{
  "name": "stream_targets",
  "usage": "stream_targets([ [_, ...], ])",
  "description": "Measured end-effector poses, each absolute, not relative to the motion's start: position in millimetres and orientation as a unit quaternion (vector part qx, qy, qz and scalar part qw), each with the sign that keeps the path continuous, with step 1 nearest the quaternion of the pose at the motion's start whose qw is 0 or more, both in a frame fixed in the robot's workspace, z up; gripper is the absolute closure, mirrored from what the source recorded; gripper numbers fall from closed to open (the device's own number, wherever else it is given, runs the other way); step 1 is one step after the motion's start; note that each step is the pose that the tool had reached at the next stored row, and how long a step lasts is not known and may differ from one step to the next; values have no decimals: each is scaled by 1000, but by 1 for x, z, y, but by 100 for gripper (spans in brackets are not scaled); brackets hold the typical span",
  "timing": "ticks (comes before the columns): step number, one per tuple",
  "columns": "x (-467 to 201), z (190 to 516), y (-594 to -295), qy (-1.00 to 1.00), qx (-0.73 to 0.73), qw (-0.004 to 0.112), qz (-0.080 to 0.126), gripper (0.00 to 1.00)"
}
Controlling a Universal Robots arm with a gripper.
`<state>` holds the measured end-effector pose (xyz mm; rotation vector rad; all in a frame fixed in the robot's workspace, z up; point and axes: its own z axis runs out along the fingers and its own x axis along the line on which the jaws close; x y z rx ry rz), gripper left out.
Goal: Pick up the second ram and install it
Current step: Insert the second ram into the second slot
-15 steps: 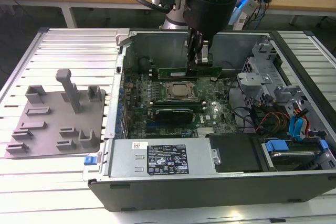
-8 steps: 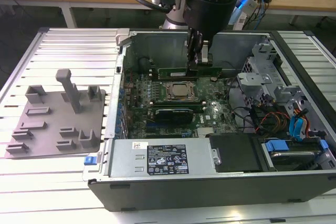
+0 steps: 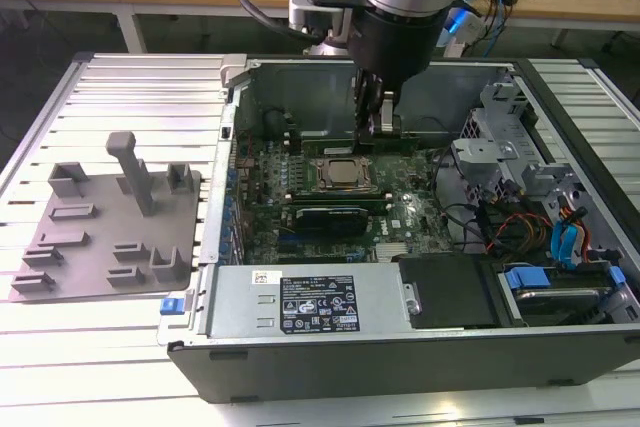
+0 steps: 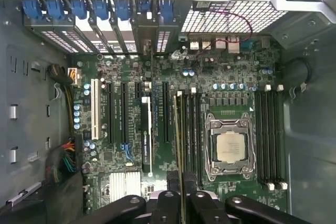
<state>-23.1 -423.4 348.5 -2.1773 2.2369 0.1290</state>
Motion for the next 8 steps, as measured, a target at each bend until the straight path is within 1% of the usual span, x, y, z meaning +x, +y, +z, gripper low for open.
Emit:
stream_targets([
  [8, -23, 341, -423, 716, -697, 9, 41, 89],
])
